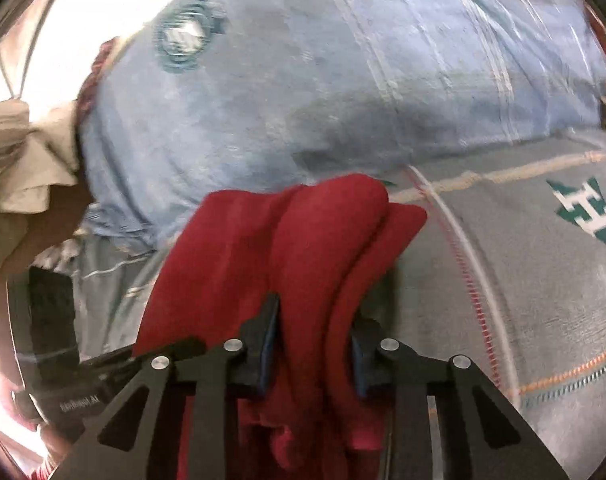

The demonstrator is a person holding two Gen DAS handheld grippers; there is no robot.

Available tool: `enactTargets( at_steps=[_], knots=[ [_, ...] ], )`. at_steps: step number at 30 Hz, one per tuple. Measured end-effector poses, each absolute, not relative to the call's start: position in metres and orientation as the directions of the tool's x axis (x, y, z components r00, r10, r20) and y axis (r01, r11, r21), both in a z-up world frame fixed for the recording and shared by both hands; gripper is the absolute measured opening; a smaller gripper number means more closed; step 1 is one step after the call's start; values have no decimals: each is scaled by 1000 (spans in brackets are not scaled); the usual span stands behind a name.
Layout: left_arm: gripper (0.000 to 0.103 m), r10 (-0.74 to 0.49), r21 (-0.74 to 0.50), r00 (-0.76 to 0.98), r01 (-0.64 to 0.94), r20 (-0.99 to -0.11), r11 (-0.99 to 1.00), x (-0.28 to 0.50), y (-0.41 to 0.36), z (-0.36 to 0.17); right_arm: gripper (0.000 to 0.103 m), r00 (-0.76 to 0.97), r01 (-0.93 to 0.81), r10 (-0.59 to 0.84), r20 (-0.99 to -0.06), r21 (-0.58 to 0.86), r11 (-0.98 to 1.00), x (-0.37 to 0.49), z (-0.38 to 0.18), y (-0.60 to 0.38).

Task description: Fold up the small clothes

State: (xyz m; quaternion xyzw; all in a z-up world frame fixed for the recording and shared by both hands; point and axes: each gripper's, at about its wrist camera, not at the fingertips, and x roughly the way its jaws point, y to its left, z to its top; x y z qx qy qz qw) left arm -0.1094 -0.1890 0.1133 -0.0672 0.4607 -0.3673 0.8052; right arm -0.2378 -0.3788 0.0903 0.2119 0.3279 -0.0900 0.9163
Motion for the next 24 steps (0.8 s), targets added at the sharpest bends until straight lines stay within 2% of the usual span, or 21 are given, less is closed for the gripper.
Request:
enactTargets(
  at_steps=[5, 7, 9, 12, 16, 18, 20, 21, 24],
  knots=[
    [51, -582, -408, 324, 468, -745, 784, -129, -145, 118, 32, 757, 219, 56, -651, 334, 917, -235, 97, -333],
    [52, -539, -393, 320, 421, -779, 817, -128, -135, 97, 38, 714, 250, 17, -700, 277, 928, -227, 82, -323],
    [59, -487, -358, 310, 389, -817, 849, -128, -134, 78, 40, 654, 296, -48, -755, 197, 935, -221, 73, -320],
    [64, -502, -377, 347, 368, -793, 850, -132, -127, 75, 40, 670, 316, -158, -725, 86, 945, -239, 89, -308],
    [67, -475, -334, 411, 371, -778, 867, -142, -126, 80, 40, 722, 183, -61, -689, 106, 977, -260, 112, -275],
    [68, -465, -313, 434, 377, -772, 872, -149, -126, 80, 35, 697, 117, -17, -717, 90, 989, -256, 101, -257],
    [71, -451, -284, 460, 388, -765, 877, -158, -123, 81, 33, 646, 139, -88, -758, 4, 990, -249, 81, -249],
    [73, -449, -272, 472, 396, -759, 877, -168, -121, 83, 33, 597, 197, -185, -781, -81, 977, -246, 64, -251],
    [74, -420, -224, 525, 396, -741, 891, -178, -116, 90, 34, 594, 241, -174, -785, -34, 970, -249, 50, -263]
  ],
)
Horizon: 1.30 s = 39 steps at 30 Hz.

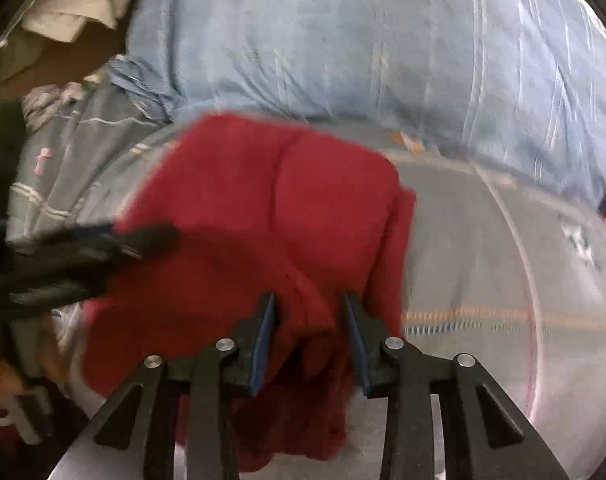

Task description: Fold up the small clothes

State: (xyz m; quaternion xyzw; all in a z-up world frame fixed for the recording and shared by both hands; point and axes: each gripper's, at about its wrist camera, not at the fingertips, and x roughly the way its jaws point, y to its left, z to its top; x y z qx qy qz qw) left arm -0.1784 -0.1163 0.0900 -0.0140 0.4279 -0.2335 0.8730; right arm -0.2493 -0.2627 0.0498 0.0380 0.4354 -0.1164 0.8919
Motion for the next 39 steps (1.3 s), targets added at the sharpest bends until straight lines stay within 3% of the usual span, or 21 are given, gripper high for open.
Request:
enactTargets(
  at_steps=[4, 8, 13, 17, 26, 39],
  knots=[
    [74, -384, -165, 593, 390, -708, 906, -196, -112, 104, 41, 641, 241, -163, -750, -4, 971, -261, 72, -256],
    [74, -365, -111, 663, 394, -654, 912, -227, -110, 123, 58, 698, 268, -189, -691, 7, 963, -277, 93, -249],
    [74, -375, -123, 681, 389, -629, 913, -255, -95, 132, 68, 747, 305, -240, -620, -1, 952, -291, 112, -242],
    [74, -348, -96, 714, 369, -607, 924, -272, -86, 135, 86, 772, 319, -257, -581, 6, 948, -296, 121, -238],
    [77, -292, -1, 764, 356, -575, 935, -279, -82, 128, 88, 745, 339, -284, -604, -24, 940, -289, 109, -229],
    [77, -313, -58, 737, 350, -599, 935, -260, -75, 123, 88, 719, 350, -301, -627, -48, 936, -279, 92, -229]
  ],
)
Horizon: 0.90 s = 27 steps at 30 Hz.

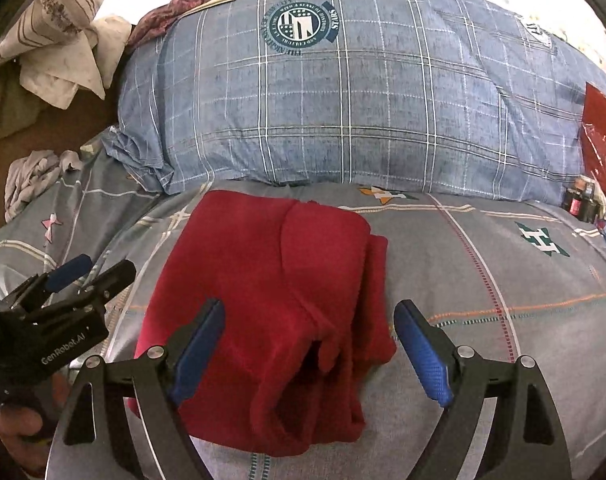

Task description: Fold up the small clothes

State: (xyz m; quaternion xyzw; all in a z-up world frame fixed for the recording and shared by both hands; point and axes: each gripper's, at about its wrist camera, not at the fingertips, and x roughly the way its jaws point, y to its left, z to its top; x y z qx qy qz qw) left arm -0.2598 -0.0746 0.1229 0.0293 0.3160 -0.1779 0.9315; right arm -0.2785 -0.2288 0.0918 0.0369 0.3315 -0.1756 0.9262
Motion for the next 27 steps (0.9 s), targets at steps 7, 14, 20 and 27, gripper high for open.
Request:
enactTargets(
  at_steps=[7, 14, 20, 27],
  knots=[
    [77, -301, -38, 745, 349, -595, 936, -258, -80, 121, 88, 711, 342, -300, -636, -60, 938, -275, 86, -228],
    [77, -298, -36, 748, 345, -594, 938, -258, -79, 118, 88, 708, 344, -293, -642, -49, 938, -274, 84, -231],
    [77, -304, -41, 738, 352, -602, 935, -256, -82, 115, 88, 707, 342, -295, -643, -54, 938, -274, 83, -231],
    [77, -299, -39, 740, 347, -603, 937, -255, -84, 115, 88, 707, 334, -279, -650, -41, 942, -271, 81, -235]
  ],
)
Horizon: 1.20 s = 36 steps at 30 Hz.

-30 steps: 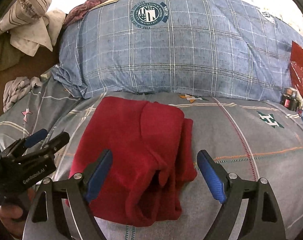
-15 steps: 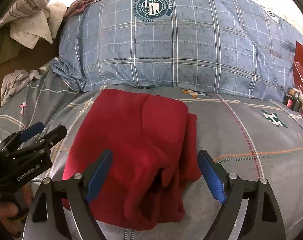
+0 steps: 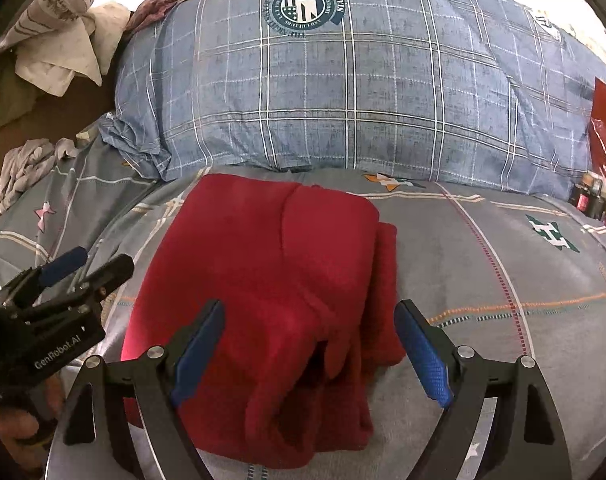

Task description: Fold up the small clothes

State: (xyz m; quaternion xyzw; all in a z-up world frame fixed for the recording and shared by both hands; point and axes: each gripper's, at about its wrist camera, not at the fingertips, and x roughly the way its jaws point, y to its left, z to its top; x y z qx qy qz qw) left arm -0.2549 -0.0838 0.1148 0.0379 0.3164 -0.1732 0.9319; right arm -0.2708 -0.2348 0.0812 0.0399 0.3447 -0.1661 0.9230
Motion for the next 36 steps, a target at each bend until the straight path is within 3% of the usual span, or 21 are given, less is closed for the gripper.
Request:
enactTargets(
  at_steps=[36],
  knots=[
    [77, -276, -26, 749, 327, -603, 945, -255, -89, 111, 88, 679, 321, -262, -686, -44, 946, -262, 69, -232]
  ],
)
